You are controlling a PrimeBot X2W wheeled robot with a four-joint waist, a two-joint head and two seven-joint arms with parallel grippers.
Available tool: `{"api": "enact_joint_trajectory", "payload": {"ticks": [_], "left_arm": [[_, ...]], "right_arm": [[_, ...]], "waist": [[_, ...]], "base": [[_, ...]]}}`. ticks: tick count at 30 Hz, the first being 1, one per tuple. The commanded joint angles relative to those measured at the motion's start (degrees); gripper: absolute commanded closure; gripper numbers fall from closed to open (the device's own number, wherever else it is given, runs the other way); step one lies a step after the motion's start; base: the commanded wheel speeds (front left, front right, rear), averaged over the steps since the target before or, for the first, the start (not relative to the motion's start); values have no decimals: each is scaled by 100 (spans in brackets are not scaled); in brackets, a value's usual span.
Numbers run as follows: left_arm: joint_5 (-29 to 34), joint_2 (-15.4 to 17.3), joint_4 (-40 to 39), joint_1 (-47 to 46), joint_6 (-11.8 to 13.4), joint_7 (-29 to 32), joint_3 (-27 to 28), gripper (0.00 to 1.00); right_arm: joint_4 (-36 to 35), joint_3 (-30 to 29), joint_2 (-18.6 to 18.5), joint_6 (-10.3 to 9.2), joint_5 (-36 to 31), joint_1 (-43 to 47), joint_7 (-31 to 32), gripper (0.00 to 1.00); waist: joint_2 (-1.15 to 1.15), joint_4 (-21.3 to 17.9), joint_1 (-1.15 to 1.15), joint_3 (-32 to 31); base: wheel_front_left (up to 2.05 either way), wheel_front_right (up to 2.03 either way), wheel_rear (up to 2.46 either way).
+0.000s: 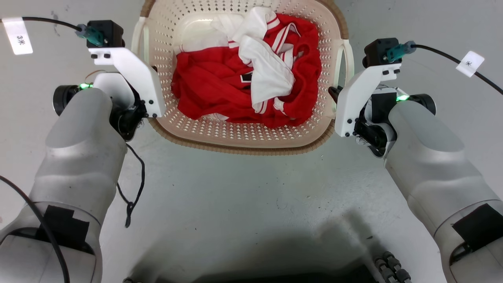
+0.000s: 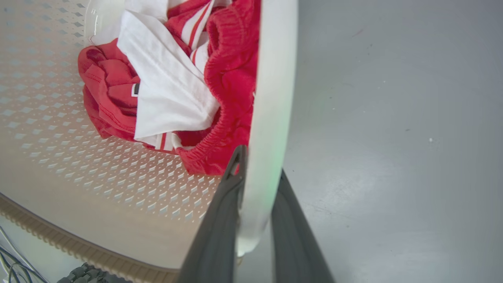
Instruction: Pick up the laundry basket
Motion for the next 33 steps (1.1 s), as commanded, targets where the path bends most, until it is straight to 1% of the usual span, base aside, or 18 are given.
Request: {"api": "enact_joint_trajectory", "payload": {"ticks": [1,7,15,26,33], "left_arm": [[-109,-109,-57,-8,-24,12,-74,100],[-331,-153,2,36,-26,82,-333,100],[-541,-318,196,181,-39,323,-697,100],[-993,-663,402,601,-52,828,-966,100],[-1258,-785,494,810,-60,1259,-1072,100]], "right_arm": [[-34,106,140,80,87,1,27,100],[12,322,150,81,293,-11,102,100],[82,582,166,86,559,81,409,100],[222,872,215,92,830,406,975,100],[267,931,229,93,1090,624,1543,100]], "waist": [[0,2,0,-25],[0,19,0,-160],[0,62,0,-632],[0,197,0,-1633],[0,261,0,-2224]], "base": [[0,0,0],[0,0,0],[0,0,0],[0,0,0],[0,0,0]]}}
